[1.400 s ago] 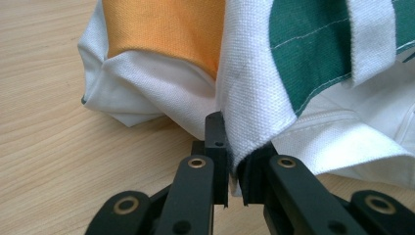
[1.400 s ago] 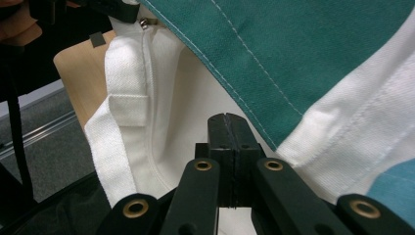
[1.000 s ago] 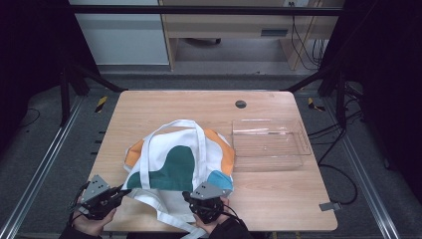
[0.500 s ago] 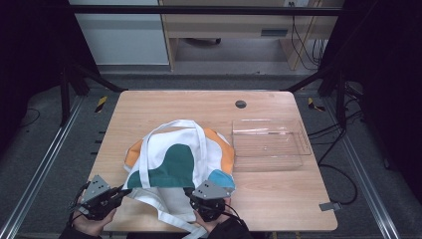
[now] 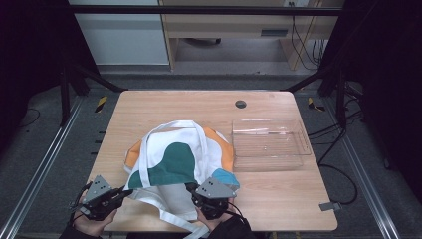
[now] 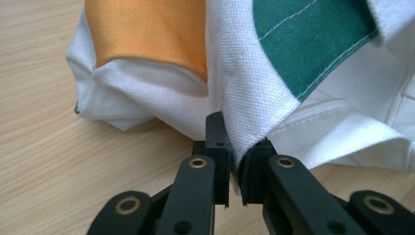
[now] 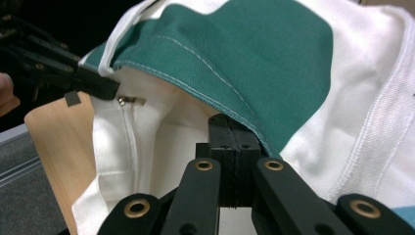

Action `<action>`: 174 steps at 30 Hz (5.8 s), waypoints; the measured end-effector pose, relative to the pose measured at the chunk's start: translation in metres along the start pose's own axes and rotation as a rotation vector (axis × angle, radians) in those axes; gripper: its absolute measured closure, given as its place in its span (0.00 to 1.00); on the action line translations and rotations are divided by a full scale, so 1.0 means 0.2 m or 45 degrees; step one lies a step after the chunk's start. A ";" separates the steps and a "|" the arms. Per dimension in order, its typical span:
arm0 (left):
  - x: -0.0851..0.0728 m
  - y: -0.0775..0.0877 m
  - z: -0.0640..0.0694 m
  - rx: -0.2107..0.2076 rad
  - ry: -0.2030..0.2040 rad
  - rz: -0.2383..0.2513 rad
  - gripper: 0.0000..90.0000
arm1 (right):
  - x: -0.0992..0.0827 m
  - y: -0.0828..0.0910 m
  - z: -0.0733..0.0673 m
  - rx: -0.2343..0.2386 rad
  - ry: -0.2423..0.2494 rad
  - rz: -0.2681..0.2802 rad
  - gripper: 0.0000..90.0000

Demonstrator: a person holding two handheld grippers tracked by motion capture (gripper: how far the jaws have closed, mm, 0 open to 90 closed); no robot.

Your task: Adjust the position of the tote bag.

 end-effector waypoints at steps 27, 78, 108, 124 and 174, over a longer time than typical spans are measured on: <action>0.00 -0.01 0.01 -0.016 -0.007 -0.015 0.95 | 0.09 0.01 0.04 -0.026 -0.011 0.044 1.00; 0.19 0.09 0.14 -0.029 -0.061 0.149 0.22 | 0.10 -0.01 0.08 -0.032 -0.042 0.024 1.00; 0.48 -0.08 0.36 -0.066 -0.193 0.193 0.21 | 0.12 -0.01 0.09 -0.034 -0.046 0.021 1.00; 0.46 -0.22 0.42 -0.026 -0.267 0.128 0.26 | 0.15 0.00 0.11 -0.041 -0.053 0.034 1.00; 0.41 -0.24 0.39 0.050 -0.191 0.107 0.97 | -0.03 0.03 0.08 0.028 0.015 -0.137 1.00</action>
Point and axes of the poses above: each handheld gripper's, and its own axes: y roughly backward along the jaws, x roughly out of its top, z roughly to its right, the point moved 3 cm from there along -y, roughly forward along the jaws, and after that the axes turned 13 degrees about z, right-handed, at the moved point
